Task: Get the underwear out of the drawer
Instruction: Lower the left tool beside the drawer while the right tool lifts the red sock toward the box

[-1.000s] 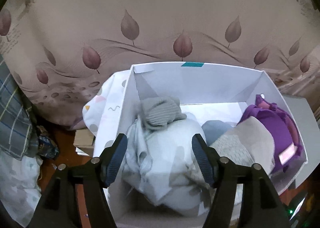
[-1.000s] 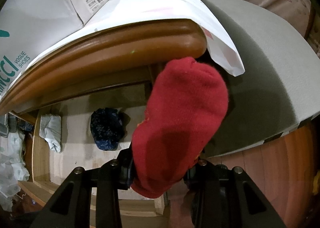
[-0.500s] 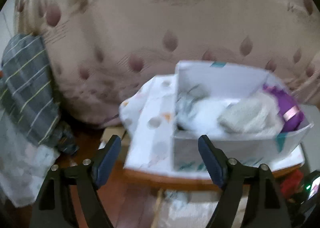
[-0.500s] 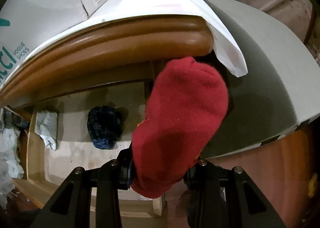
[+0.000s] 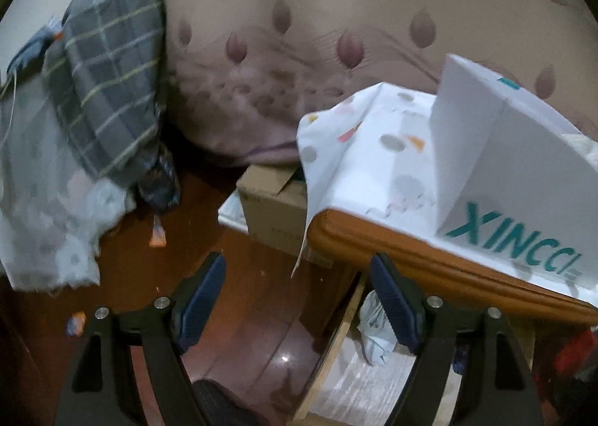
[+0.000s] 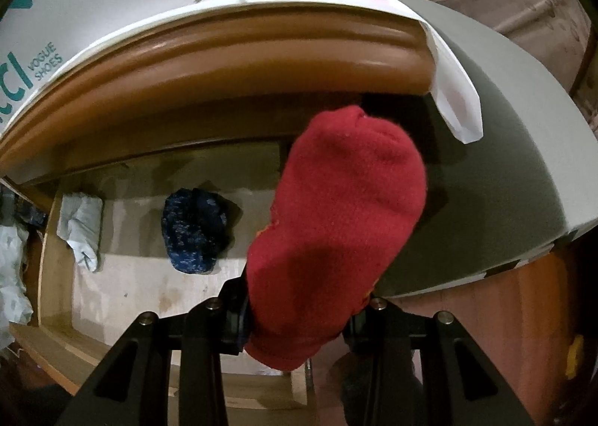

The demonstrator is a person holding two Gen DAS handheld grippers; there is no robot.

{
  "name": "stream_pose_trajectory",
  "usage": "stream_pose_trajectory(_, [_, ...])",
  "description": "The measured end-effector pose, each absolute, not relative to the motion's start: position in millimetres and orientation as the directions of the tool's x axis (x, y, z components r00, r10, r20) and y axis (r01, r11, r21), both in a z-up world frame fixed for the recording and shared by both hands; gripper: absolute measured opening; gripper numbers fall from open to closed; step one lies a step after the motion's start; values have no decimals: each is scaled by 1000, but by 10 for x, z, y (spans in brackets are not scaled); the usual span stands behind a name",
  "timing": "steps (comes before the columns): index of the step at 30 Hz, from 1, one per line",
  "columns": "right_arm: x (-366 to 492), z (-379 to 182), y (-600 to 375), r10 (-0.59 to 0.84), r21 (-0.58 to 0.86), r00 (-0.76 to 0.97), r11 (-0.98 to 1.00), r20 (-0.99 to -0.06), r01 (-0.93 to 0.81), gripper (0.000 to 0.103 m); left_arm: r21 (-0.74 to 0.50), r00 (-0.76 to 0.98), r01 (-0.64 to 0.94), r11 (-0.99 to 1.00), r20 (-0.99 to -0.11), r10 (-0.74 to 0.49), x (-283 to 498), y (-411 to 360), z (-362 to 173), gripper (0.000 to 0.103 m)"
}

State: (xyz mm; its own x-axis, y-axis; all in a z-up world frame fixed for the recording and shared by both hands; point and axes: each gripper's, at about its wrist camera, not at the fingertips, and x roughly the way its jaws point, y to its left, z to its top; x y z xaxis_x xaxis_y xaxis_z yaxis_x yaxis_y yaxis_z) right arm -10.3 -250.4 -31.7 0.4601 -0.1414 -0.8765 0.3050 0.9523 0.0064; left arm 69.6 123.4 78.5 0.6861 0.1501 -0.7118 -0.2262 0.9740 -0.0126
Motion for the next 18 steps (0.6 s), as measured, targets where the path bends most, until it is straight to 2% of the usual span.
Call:
stream_pose_trajectory(3, [-101,-306,-2495,-166,-22,465,954,-870,299,37,-22,656,-240,971,-741,145,712,1263,585,77])
stream_pose_trajectory(10, [-94,-311,-2472,-125,15,473,960,-872,280,37,-35,583,-314,949,-796,164,828,1500,333,77])
stream_pose_trajectory(18, [-111,-175,-2374,-107,19,507,972,-855,236,37,-55,583,-354,933,-794,174,820,1661,409,79])
